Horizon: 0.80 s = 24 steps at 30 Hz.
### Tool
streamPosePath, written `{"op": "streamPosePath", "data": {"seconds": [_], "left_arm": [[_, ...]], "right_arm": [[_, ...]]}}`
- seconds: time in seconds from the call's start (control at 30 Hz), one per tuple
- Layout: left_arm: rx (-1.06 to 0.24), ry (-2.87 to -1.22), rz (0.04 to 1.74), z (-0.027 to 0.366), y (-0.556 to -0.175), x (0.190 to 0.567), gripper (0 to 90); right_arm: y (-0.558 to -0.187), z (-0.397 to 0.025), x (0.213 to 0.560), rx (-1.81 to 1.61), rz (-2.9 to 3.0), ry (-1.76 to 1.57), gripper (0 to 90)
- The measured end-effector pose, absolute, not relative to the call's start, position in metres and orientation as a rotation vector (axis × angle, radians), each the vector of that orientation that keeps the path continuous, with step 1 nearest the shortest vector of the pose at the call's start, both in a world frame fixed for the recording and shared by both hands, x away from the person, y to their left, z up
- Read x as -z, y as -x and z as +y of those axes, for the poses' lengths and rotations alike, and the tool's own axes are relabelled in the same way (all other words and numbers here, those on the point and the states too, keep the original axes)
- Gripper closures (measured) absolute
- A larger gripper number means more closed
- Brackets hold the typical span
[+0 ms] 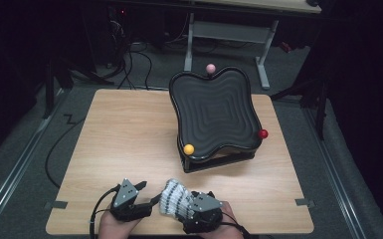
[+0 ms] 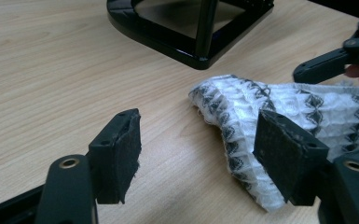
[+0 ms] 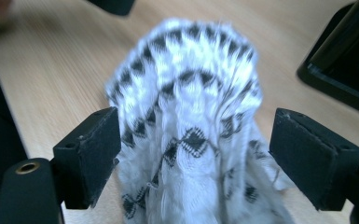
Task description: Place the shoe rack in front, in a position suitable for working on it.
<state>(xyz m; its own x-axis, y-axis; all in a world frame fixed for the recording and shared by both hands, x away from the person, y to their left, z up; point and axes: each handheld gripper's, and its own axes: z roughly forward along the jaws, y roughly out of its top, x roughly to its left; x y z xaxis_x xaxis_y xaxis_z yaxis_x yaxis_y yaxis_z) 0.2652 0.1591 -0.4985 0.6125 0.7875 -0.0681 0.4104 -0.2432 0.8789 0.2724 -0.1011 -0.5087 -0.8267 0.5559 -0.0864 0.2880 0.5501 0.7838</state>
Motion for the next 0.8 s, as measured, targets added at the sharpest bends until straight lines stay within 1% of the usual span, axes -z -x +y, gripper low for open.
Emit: {"op": "streamPosePath", "data": {"seconds": [0.13,0.2,0.23,0.27,0.43,0.47,0.5,0.53,0.57,0.67,0.73,0.8], "left_arm": [[-0.488,-1.884,0.952,0.156,-0.265,0.5,31.7],[-0.483,-1.878,0.952,0.156,-0.265,0.5,31.7],[-0.482,-1.874,0.952,0.157,-0.264,0.499,31.7],[-0.483,-1.874,0.952,0.157,-0.264,0.499,31.7],[-0.49,-1.864,0.958,0.158,-0.265,0.499,31.5],[-0.489,-1.86,0.962,0.158,-0.265,0.499,31.4],[-0.49,-1.856,0.964,0.158,-0.265,0.499,31.3],[-0.492,-1.855,0.962,0.158,-0.265,0.499,31.3],[-0.495,-1.854,0.961,0.158,-0.266,0.499,31.4],[-0.499,-1.845,0.956,0.158,-0.268,0.499,31.4],[-0.499,-1.841,0.95,0.156,-0.27,0.499,31.7],[-0.488,-1.786,0.968,0.151,-0.271,0.499,31.9]], "right_arm": [[-0.276,-0.097,0.514,-1.118,2.477,-0.741,20.0],[-0.277,-0.097,0.516,-1.093,2.486,-0.747,24.7],[-0.278,-0.098,0.517,-1.09,2.501,-0.738,30.5],[-0.278,-0.098,0.517,-1.09,2.501,-0.738,30.5],[-0.276,-0.1,0.516,-1.11,2.519,-0.675,49.0],[-0.275,-0.1,0.516,-1.112,2.521,-0.669,54.7],[-0.273,-0.1,0.515,-1.107,2.532,-0.666,65.2],[-0.273,-0.1,0.515,-1.107,2.532,-0.666,65.2],[-0.272,-0.1,0.515,-1.103,2.543,-0.66,68.8],[-0.27,-0.1,0.513,-1.106,2.558,-0.635,72.7],[-0.268,-0.104,0.51,-1.116,2.537,-0.634,73.4],[-0.267,-0.111,0.504,-1.145,2.487,-0.652,73.5]]}}
